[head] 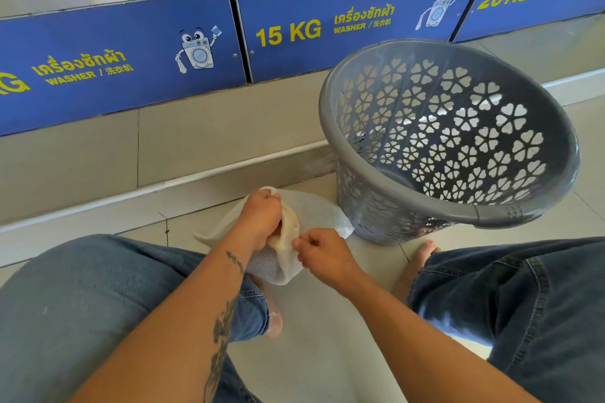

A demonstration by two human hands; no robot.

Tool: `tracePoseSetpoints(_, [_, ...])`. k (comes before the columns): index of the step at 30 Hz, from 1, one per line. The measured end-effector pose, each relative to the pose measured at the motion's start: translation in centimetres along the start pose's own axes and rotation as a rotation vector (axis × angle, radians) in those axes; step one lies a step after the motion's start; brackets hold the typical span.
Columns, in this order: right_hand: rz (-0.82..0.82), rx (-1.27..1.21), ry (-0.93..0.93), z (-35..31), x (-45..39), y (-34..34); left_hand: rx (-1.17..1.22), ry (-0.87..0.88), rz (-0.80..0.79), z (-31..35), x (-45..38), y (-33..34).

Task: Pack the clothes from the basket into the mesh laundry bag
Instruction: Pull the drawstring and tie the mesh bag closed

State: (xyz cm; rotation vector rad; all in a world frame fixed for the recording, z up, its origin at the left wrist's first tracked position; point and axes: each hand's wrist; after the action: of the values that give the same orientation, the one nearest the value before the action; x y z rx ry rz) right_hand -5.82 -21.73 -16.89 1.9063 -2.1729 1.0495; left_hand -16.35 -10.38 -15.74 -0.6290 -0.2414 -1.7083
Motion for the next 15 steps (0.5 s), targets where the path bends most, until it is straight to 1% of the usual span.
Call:
tracePoseSetpoints(2, [-0.016,-0.119,0.021,0.2,0.0,0.3,-0.028,0.009,0.01,-0.1,0.2,-0.1])
tracePoseSetpoints(4, [-0.071,-0.238,0.031,0.5,0.1,0.2,-0.076,0.044,0.044,-0.2,0.1,-0.3])
tracePoseSetpoints(6, [-0.111,-0.274,0.011,0.7,0.1,-0.3,-0.115,0.073,0.074,-0.3,-0.1,-0.3])
tracePoseSetpoints(11, [-0.156,-0.192,-0.026,1.2,0.0,-0.8,-0.107,0.099,0.147,-0.6,-0.2,0.0])
tracePoseSetpoints(15, [-0.129,-0.101,-0.089,1.7,0.1,-0.4,-0.105,0.08,0.162,-0.6,-0.1,0.0])
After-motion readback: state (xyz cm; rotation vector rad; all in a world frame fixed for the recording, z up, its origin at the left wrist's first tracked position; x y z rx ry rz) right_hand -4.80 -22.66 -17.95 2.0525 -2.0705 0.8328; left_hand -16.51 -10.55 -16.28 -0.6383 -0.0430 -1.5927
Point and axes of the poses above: each hand's wrist, its own x-axis away from the middle knuckle, its own y-axis out of the palm, z = x × y, and after that the axes turned 7 degrees about x, right-handed
